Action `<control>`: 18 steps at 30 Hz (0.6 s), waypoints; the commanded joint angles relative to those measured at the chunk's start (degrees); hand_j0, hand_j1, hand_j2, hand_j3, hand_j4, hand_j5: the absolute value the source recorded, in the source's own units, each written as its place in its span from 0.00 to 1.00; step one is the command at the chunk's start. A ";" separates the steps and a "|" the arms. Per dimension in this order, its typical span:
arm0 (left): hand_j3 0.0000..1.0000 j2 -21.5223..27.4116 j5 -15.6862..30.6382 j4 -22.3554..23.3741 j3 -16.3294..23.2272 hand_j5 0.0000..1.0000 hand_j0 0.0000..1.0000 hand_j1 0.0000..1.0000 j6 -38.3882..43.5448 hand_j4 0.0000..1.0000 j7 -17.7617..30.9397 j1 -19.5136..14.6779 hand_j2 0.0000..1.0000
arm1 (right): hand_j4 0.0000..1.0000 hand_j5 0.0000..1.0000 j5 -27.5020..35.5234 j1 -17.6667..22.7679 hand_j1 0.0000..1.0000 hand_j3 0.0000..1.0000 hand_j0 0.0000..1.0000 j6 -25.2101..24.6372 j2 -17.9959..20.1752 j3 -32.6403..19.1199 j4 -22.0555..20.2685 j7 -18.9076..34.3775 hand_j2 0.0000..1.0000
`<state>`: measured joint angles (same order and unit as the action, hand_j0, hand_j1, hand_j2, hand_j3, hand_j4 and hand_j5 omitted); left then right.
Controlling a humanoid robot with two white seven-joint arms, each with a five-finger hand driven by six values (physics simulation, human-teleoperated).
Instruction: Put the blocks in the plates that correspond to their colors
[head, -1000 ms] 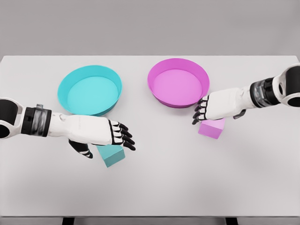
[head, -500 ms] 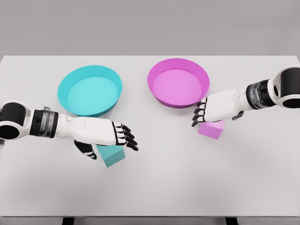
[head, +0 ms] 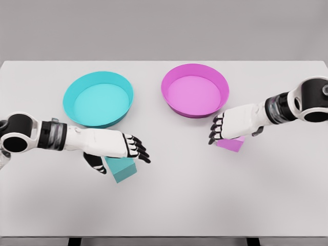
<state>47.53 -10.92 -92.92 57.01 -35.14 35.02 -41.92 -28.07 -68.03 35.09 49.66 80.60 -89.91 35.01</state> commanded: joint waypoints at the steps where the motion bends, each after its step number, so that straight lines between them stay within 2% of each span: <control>1: 1.00 -0.77 0.28 0.82 0.03 1.00 1.00 1.00 0.14 1.00 -0.02 0.00 1.00 | 0.93 0.93 0.12 -0.09 0.93 0.93 0.93 -0.09 -0.18 0.00 0.00 -0.01 0.93; 5: 1.00 -0.94 0.28 0.64 0.03 1.00 1.00 1.00 0.14 1.00 -0.02 0.09 1.00 | 0.73 0.73 0.21 -0.18 0.73 0.73 0.73 -0.09 -0.09 0.00 0.09 -0.01 0.73; 7: 0.98 -0.94 0.28 0.64 0.03 0.98 0.98 0.98 0.14 0.98 -0.02 0.09 0.98 | 0.70 0.70 0.30 -0.18 0.70 0.70 0.70 -0.09 -0.09 0.00 0.09 -0.01 0.70; 11: 0.82 -0.94 0.28 0.46 0.03 0.82 0.82 0.82 0.14 0.82 -0.02 0.53 0.82 | 0.63 0.63 0.30 -0.18 0.63 0.63 0.63 -0.09 -0.53 0.09 0.09 -0.01 0.63; 18: 0.61 -0.86 0.28 0.38 0.03 0.61 0.61 0.61 0.14 0.61 -0.02 0.88 0.61 | 0.47 0.47 0.65 -0.18 0.47 0.47 0.47 -0.09 -0.53 0.00 0.18 -0.01 0.47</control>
<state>46.64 -10.62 -92.57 57.01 -34.97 34.90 -41.05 -28.96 -68.20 35.47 49.17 80.52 -89.76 35.26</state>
